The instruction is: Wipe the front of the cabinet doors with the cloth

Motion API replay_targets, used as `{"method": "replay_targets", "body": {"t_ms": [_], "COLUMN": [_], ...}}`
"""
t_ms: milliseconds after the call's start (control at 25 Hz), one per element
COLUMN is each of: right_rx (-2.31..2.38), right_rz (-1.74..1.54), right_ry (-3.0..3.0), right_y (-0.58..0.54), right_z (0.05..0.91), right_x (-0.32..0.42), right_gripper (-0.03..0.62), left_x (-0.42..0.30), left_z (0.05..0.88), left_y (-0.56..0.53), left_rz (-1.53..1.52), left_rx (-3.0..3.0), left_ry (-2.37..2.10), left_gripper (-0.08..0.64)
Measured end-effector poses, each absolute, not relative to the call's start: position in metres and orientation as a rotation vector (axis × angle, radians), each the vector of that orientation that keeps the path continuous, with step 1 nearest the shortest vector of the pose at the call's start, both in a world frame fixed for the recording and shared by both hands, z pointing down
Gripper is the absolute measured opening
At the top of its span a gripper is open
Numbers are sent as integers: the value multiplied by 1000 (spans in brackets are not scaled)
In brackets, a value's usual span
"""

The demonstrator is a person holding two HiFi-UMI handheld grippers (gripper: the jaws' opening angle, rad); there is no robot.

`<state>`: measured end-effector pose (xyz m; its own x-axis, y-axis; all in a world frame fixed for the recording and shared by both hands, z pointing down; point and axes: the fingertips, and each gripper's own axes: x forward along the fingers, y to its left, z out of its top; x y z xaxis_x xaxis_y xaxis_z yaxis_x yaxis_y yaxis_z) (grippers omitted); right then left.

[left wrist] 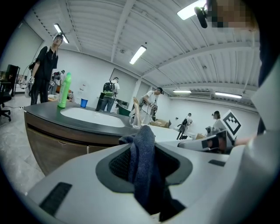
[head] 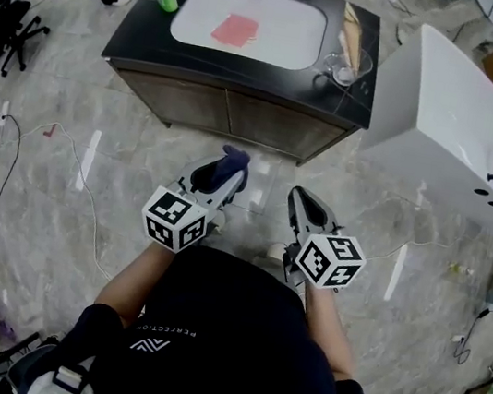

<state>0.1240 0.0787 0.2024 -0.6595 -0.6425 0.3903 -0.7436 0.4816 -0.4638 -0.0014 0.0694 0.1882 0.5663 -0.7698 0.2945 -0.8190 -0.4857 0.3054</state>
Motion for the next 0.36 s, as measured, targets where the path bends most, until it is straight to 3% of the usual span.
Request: {"method": "replay_targets", "body": {"t_ms": [360], "right_rx": [1234], "right_rz": [933], "right_ry": [-2542], "right_y": [82], "right_z": [206], "right_x": [133], "right_gripper": [37], "left_x": [8], "left_z": [197], "left_y": [78], "left_rz": [192], "left_rx": [2393], "left_ry": [-1231], "left_gripper": [132]}}
